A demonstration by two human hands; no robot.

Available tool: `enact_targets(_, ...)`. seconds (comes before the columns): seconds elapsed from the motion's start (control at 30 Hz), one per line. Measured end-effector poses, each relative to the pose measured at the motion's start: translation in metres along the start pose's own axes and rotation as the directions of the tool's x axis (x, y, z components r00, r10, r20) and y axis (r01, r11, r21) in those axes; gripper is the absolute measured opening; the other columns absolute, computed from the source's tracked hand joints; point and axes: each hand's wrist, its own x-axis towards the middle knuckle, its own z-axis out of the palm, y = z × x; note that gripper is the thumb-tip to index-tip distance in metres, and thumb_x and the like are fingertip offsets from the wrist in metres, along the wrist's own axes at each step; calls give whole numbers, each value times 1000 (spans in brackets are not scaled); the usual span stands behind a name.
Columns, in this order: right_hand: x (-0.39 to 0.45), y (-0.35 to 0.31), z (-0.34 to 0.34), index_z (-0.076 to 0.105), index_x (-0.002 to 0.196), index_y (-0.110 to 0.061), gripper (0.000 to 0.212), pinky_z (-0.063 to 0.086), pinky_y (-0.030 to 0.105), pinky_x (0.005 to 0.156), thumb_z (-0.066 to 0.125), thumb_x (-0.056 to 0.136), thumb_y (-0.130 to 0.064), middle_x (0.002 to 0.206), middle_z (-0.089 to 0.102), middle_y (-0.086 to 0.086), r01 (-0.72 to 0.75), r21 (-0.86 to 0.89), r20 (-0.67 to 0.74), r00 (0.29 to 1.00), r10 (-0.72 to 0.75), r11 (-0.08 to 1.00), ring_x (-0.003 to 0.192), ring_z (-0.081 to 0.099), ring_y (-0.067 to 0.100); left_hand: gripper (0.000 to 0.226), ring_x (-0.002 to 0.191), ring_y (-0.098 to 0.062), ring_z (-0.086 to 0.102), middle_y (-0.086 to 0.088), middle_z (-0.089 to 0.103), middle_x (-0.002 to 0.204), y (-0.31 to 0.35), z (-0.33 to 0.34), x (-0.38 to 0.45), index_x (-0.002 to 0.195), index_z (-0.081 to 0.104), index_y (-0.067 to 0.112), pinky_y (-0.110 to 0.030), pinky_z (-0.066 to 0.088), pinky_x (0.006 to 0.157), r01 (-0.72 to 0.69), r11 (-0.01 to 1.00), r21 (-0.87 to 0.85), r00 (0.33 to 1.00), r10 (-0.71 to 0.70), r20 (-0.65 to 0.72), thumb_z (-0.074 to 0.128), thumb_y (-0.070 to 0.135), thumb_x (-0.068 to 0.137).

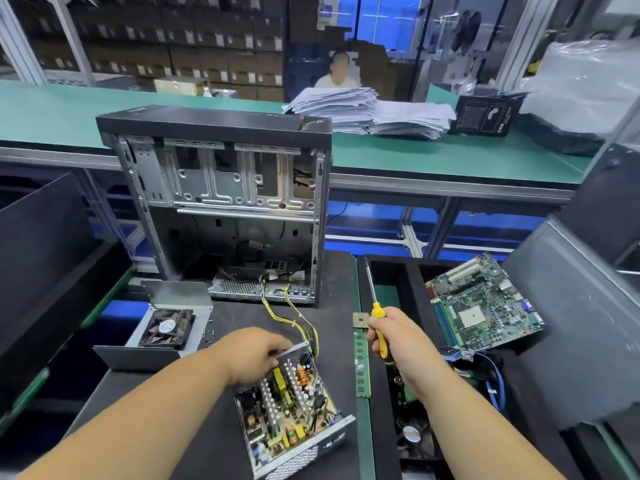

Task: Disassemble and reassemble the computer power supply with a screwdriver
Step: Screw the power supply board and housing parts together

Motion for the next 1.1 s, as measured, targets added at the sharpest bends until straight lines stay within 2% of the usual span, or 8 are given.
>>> enact_targets(0.17, 11, 10, 17, 58, 80, -16, 11, 39, 20, 52, 62, 88, -21, 62, 55, -8, 5, -144, -57, 998, -13, 990, 51, 47, 7, 36, 107, -11, 60, 16, 67, 114, -11, -9, 9, 120, 60, 42, -35, 48, 94, -41, 999, 2, 999, 41, 22, 52, 18, 95)
enact_targets(0.33, 32, 13, 40, 64, 83, -9, 11, 39, 26, 53, 62, 87, -19, 67, 60, 0, -68, -251, -74, 996, 51, 966, 53, 47, 15, 28, 109, -4, 58, 21, 66, 117, -21, -6, 9, 120, 64, 40, -32, 46, 97, -28, 993, -113, 1000, 28, -5, 56, 27, 97)
enact_targets(0.43, 49, 15, 52, 70, 88, -5, 19, 40, 26, 55, 64, 87, -22, 71, 62, 3, -99, -318, -77, 994, 79, 943, 52, 48, 17, 26, 108, -3, 57, 18, 63, 117, -30, 0, -2, 121, 64, 35, -28, 45, 97, 22, 968, -251, 996, -42, -75, 59, 35, 95)
enact_targets(0.57, 73, 15, 69, 69, 82, -14, 18, 40, 25, 53, 68, 85, -32, 61, 55, -1, -109, -367, -63, 994, 92, 924, 50, 47, 16, 21, 100, -2, 59, 17, 61, 110, -44, 9, -23, 114, 65, 33, -25, 46, 94, 91, 930, -356, 969, -164, -182, 62, 32, 93)
enact_targets(0.7, 90, 14, 83, 73, 82, -22, 18, 41, 29, 58, 70, 83, -40, 57, 55, -4, -48, -490, -2, 999, 54, 870, 56, 50, 17, 13, 93, -1, 60, 15, 62, 103, -54, 18, -43, 106, 63, 34, -23, 49, 90, 150, 888, -434, 937, -268, -223, 62, 30, 94)
enact_targets(0.83, 99, 17, 93, 74, 81, -9, 30, 30, 25, 49, 79, 78, -39, 46, 45, -4, -20, -474, 93, 993, 72, 880, 45, 36, 15, 17, 88, -1, 61, 14, 64, 94, -58, 27, -57, 97, 62, 40, -23, 52, 85, 175, 825, -537, 898, -357, -257, 61, 23, 94)
enact_targets(0.97, 100, 17, 97, 73, 73, -16, 11, 33, 24, 52, 78, 80, -23, 61, 62, -1, 26, -525, 169, 983, 74, 851, 49, 42, 13, 16, 83, 0, 60, 16, 64, 88, -53, 32, -60, 93, 61, 43, -21, 49, 79, 211, 823, -527, 875, -399, -273, 61, 27, 93)
enact_targets(1.1, 99, 18, 90, 73, 76, -25, 13, 37, 23, 52, 71, 87, -18, 67, 70, -6, 90, -524, 206, 978, 24, 847, 51, 49, 10, 9, 78, -2, 59, 15, 63, 81, -45, 29, -54, 85, 59, 36, -27, 51, 75, 269, 838, -475, 839, -446, -312, 62, 32, 92)
